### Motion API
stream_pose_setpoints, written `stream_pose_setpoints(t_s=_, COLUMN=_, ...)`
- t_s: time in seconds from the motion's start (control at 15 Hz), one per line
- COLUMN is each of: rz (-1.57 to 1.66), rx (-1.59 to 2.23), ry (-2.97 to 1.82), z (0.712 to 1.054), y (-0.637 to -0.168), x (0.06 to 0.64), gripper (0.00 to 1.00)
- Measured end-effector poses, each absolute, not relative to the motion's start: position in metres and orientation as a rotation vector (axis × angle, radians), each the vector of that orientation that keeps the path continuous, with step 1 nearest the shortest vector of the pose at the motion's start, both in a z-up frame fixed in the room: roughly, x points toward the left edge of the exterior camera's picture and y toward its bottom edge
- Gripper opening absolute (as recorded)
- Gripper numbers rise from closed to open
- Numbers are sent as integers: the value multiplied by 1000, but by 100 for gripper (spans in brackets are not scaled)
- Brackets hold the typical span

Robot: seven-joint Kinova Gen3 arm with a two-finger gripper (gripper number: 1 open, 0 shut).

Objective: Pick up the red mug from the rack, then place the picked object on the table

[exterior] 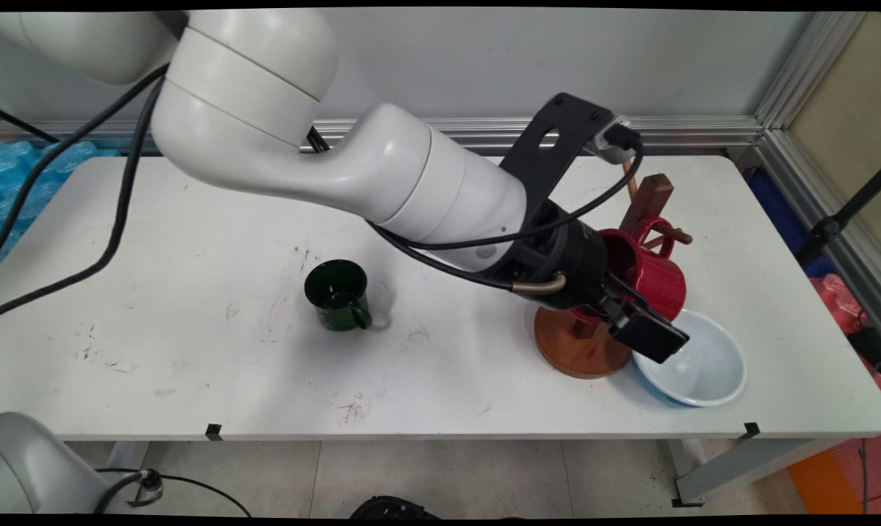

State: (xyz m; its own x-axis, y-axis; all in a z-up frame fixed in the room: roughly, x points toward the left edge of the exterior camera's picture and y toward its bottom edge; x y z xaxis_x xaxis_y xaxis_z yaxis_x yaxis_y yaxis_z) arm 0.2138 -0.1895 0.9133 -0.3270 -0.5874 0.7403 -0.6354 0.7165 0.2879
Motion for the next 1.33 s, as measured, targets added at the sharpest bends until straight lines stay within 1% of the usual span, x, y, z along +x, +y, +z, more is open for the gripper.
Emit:
stream_pose_setpoints(t_s=0.27, rz=62, rx=935, ry=-2004, z=911, y=-190, x=211, gripper=100)
stream_pose_setpoints(t_s=0.33, rz=64, rx=936, ry=-2000, z=910, y=-191, x=211, gripper=0)
stream_pose_setpoints(t_s=1.0, rz=63, rx=934, ry=-1984, z=906, y=-191, x=210, gripper=0)
stream_pose_setpoints(t_s=1.33, rz=61, rx=922, ry=-1987, z=910, y=-190, x=211, gripper=0)
